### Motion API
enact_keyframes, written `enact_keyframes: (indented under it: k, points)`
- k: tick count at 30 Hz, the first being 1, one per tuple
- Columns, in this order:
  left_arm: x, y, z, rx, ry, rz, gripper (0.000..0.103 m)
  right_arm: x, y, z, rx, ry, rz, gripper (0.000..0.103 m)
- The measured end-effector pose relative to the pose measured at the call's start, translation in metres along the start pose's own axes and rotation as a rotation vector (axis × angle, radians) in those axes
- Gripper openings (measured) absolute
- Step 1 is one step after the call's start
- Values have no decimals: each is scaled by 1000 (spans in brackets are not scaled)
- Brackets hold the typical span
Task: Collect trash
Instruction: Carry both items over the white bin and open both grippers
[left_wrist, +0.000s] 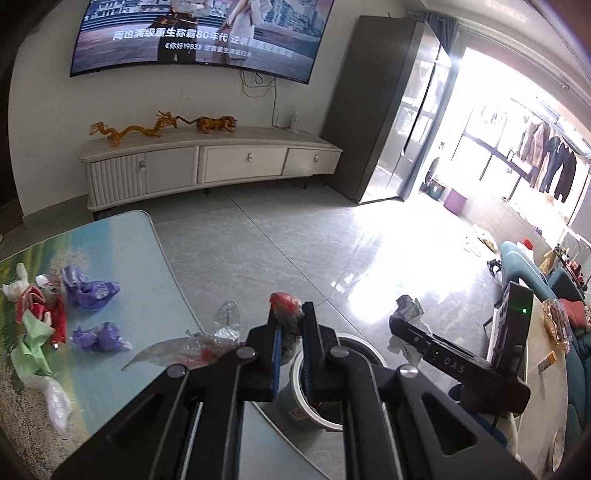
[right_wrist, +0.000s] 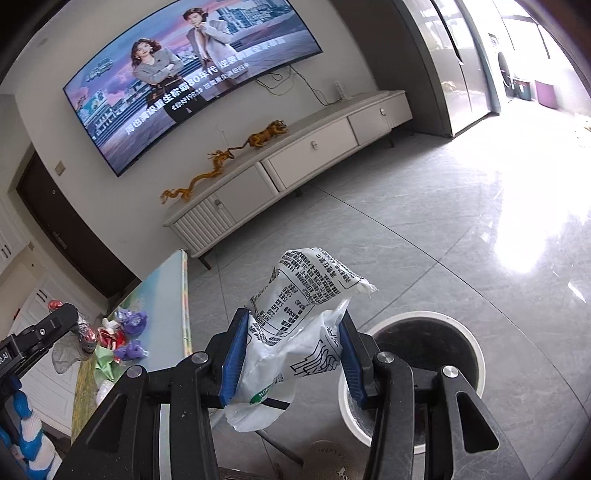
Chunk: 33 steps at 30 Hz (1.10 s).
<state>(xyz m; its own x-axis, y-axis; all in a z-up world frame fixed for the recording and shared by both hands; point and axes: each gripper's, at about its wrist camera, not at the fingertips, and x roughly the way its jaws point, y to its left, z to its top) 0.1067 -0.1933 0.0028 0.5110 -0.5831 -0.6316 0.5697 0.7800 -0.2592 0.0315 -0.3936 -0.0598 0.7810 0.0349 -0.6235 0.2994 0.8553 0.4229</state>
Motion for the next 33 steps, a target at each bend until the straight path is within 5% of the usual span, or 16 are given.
enact_keyframes:
  k: [16, 19, 21, 33]
  points:
    - [171, -75, -18, 51, 299, -176, 12, 62, -111, -35, 187, 191, -150, 50]
    - [193, -80, -17, 29, 344, -209, 27, 69, -124, -41, 203, 217, -180, 52]
    - [202, -83, -16, 19, 360, -229, 37, 73, -129, -43, 214, 229, -196, 56]
    - [188, -80, -13, 28, 336, -225, 37, 71, -132, -38, 225, 228, -222, 59]
